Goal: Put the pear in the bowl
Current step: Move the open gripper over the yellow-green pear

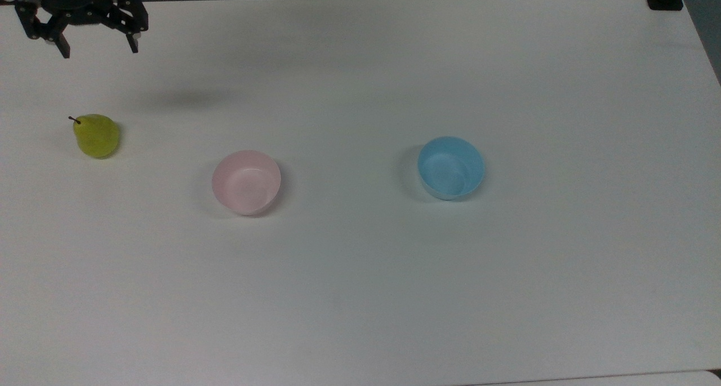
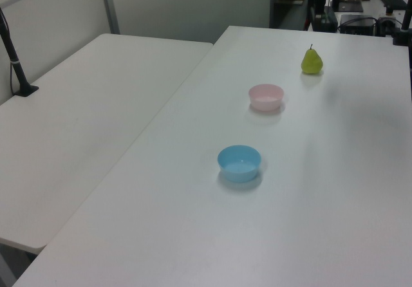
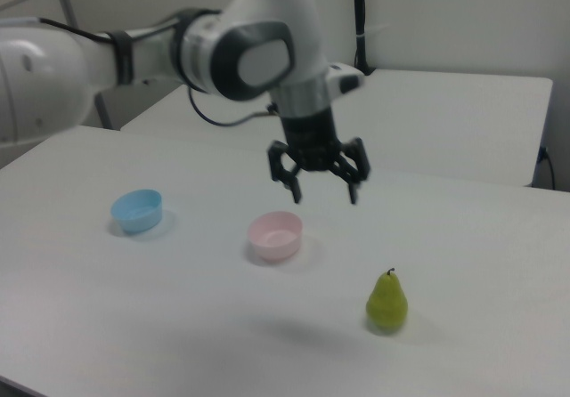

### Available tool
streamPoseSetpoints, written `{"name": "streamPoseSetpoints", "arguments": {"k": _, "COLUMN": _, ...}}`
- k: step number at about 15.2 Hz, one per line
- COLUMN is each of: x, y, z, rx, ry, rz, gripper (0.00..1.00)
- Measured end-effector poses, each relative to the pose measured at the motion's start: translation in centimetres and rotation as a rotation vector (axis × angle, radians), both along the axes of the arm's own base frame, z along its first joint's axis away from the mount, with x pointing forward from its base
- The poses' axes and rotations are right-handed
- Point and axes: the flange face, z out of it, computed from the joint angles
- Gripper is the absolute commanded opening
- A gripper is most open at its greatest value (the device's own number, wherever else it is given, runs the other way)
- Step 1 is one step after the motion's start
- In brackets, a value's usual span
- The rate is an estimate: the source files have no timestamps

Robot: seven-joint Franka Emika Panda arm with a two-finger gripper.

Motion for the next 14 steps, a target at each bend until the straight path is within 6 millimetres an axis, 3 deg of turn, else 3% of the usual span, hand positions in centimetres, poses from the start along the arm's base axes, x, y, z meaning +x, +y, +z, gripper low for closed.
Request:
{"name": "streamPoseSetpoints", "arguments": {"k": 6, "x": 0.7, "y": -5.0, "z": -5.6, "rx": 0.003, "ry": 0.000, "rz": -0.055, "gripper": 1.00}}
{"name": "streamPoseSetpoints", "arguments": {"k": 14, "x": 2.0, "y": -7.0, "z": -11.6, "rx": 0.009, "ry": -0.002, "rz": -0.065, "gripper": 1.00}}
